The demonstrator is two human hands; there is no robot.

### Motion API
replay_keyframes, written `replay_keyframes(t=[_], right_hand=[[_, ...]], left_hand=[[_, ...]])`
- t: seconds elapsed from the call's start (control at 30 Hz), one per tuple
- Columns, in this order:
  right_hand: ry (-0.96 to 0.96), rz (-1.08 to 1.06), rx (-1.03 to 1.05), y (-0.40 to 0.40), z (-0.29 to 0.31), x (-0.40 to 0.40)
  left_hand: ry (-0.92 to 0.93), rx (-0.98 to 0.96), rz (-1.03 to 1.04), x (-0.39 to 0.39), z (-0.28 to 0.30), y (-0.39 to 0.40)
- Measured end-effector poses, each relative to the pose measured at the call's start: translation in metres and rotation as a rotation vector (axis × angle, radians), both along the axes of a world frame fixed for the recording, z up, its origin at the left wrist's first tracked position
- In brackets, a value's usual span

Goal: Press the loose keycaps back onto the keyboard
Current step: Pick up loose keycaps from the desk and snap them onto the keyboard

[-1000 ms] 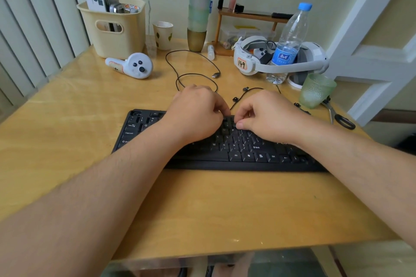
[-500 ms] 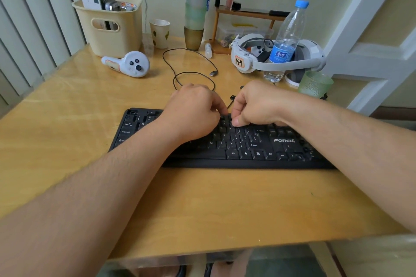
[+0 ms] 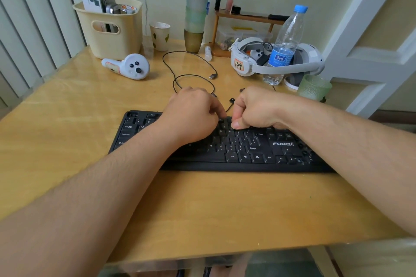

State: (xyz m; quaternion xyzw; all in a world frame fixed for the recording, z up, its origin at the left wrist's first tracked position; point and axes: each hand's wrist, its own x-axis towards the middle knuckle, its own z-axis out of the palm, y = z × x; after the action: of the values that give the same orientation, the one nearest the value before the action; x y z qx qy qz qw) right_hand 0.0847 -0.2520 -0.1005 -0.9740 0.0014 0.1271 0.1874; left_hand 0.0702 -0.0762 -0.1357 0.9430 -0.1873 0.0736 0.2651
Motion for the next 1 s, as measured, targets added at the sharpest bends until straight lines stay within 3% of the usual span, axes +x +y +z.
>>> replay_keyframes(t=[0.27,0.67,1.0], right_hand=[[-0.186,-0.027,0.179,-0.013,-0.022,-0.018],[0.089,0.05,-0.128,0.012,0.007,0.007],[0.031,0.044,0.025,-0.008,0.018,0.012]], left_hand=[[-0.008,-0.006,-0.022,-0.001,0.0,-0.003],[0.001,0.007,-0.014,0.0,-0.001,-0.002],[-0.013,0.001,-0.008,0.004,-0.002,-0.001]])
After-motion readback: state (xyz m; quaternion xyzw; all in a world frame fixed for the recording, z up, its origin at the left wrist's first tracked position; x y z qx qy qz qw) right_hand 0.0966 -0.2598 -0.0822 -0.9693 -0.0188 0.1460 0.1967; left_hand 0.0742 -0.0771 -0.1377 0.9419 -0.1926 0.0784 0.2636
